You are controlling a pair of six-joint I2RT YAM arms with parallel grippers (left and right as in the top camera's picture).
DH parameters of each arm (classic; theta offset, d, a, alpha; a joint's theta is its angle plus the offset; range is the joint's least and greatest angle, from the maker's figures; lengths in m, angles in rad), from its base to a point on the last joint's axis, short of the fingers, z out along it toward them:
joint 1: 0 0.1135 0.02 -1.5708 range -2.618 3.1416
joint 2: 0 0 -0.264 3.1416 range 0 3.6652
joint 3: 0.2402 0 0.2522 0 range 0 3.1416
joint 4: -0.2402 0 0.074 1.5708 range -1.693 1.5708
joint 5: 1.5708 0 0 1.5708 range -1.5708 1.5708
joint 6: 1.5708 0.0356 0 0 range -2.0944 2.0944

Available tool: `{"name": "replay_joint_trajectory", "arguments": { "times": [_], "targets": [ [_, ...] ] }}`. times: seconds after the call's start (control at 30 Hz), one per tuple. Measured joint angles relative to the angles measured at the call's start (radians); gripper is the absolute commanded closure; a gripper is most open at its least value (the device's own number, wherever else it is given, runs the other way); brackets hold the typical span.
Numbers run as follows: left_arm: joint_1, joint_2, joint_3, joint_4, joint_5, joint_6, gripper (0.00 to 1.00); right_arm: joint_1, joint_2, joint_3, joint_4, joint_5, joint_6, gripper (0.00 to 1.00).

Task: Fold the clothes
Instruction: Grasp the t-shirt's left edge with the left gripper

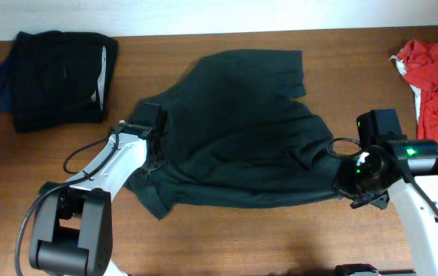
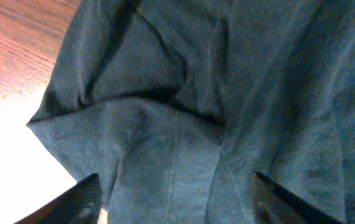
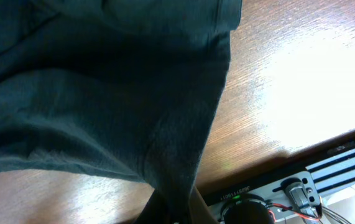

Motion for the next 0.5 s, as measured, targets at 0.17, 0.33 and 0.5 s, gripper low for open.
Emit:
{"name": "replay_joint_trajectory", "arguments": {
  "times": [0.17, 0.33, 0.5],
  "targets": [
    [0.002, 0.034, 0.0, 0.02, -0.017, -0.002, 0.35, 0.0, 0.0, 0.0, 0.0, 0.0, -0.007, 0.95],
    [0.032, 0.05, 0.0, 0.051, -0.029, -0.001, 0.53, 0.0, 0.0, 0.0, 0.0, 0.0, -0.011, 0.95],
    [0.032, 0.05, 0.0, 0.053, -0.032, -0.001, 0.78, 0.0, 0.0, 0.0, 0.0, 0.0, -0.012, 0.95]
  ]
}}
